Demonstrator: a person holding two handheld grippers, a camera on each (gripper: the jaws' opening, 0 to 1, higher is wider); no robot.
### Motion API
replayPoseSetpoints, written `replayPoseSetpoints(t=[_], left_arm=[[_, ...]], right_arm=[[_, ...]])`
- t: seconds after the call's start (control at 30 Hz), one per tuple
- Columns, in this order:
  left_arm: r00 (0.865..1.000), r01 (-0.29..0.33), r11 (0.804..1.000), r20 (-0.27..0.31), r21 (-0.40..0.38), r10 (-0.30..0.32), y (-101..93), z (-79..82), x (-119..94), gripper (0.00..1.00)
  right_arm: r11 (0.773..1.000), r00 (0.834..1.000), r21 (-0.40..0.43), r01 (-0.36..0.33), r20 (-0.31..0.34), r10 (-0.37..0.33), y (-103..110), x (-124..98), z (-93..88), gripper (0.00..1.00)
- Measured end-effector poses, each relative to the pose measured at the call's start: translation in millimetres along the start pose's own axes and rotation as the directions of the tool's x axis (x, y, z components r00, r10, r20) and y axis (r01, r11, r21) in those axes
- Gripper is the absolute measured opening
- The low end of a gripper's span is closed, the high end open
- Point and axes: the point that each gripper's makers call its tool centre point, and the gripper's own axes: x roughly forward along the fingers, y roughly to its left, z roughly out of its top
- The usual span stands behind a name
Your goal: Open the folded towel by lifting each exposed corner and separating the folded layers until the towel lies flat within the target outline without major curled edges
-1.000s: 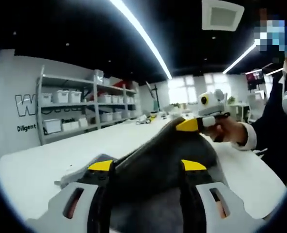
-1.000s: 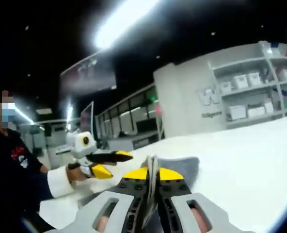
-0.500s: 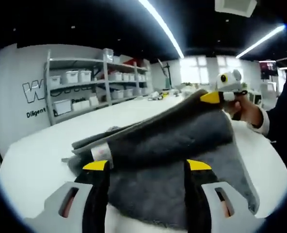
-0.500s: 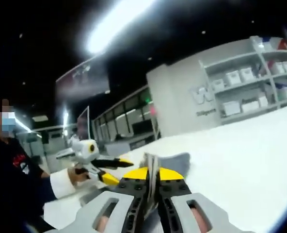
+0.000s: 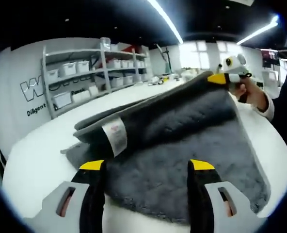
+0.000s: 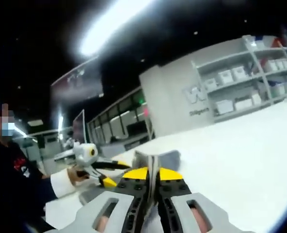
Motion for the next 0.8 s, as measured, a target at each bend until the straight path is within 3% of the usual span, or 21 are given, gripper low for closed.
replayPoseSetpoints(t=[0.1, 0.47, 0.8], left_arm=[[1.000, -0.003, 1.000, -0.022, -0.020, 0.003, -3.5, -4.4, 2.0, 0.67], [0.999, 0.021, 0.995, -0.043, -0.097, -0.025, -6.9, -8.8, 1.9, 0.65], [0.998, 0.008, 0.996, -0.058, -0.089, -0.014, -15.7, -9.8, -0.7, 0.67]], right_arm=[[0.998, 0.999, -0.053, 0.027, -0.021, -0.028, -8.5, -9.1, -5.0, 0.00], [0.996, 0.998, -0.071, 0.045, -0.043, -0.048, -16.0, -31.8, -6.5, 0.00], [0.994, 0.992, -0.079, 0.081, -0.095, -0.088, -16.7, -50.7, -28.8, 0.00]])
